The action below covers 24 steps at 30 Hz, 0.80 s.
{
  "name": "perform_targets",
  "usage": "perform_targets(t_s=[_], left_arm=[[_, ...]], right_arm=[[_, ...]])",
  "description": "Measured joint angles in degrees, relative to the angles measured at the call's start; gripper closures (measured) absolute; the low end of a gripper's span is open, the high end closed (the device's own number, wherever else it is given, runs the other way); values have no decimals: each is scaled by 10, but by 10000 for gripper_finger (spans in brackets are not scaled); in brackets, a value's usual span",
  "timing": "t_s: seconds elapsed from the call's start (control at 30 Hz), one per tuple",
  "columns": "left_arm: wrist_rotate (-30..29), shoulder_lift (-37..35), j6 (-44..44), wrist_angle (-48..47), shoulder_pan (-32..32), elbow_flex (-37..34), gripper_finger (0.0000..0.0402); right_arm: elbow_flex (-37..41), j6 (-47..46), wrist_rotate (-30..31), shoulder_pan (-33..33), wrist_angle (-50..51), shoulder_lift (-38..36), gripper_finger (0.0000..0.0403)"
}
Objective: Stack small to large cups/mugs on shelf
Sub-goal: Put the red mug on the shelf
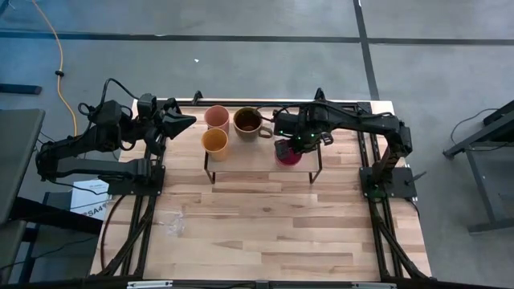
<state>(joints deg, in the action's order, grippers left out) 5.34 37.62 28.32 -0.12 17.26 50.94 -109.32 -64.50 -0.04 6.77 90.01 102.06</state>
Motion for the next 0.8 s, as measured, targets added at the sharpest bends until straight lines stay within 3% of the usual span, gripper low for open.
perform_targets(t_s=[0.53, 0.8], left_arm=[[0, 0, -1, 0, 0, 0, 399], [0, 0, 1, 0, 0, 0, 399]], right_arm=[[-3, 0, 9, 7, 0, 0, 288], [-57, 51, 22, 7, 1, -3, 253]])
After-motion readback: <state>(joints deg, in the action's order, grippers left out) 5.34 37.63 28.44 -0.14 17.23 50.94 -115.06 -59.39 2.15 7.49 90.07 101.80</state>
